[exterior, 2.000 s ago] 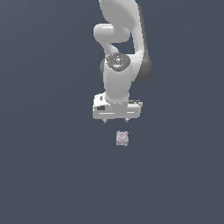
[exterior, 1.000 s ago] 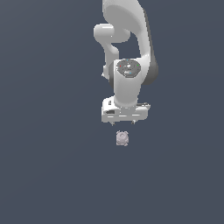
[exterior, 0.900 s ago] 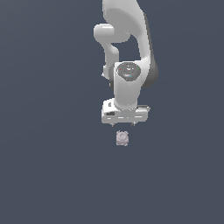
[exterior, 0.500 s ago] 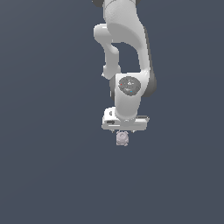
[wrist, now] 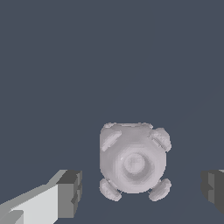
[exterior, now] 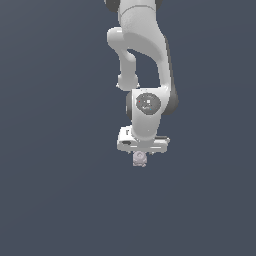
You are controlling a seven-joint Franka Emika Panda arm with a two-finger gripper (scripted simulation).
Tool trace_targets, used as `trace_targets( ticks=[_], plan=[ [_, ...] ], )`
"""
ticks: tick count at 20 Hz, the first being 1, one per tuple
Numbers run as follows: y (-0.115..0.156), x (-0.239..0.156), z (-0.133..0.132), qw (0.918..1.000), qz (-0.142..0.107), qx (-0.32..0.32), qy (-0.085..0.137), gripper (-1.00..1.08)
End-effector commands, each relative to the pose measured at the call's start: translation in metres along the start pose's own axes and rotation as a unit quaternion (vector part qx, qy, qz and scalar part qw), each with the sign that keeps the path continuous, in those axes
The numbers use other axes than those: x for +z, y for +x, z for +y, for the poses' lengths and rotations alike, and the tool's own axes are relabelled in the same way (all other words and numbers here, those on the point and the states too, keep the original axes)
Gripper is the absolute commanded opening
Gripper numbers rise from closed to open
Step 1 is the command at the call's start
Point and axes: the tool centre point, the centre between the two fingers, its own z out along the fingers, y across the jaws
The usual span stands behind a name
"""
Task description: Pick up the object and move it to a goal position.
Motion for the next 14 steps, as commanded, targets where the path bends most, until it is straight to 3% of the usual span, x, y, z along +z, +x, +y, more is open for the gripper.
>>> trace_targets(
  ticks=[1,14],
  plan=[
    [0.0,0.005,0.0,1.0,0.0,0.0,0.0,1.0],
    [0.001,0.05,0.0,1.0,0.0,0.002,0.0,1.0]
  ],
)
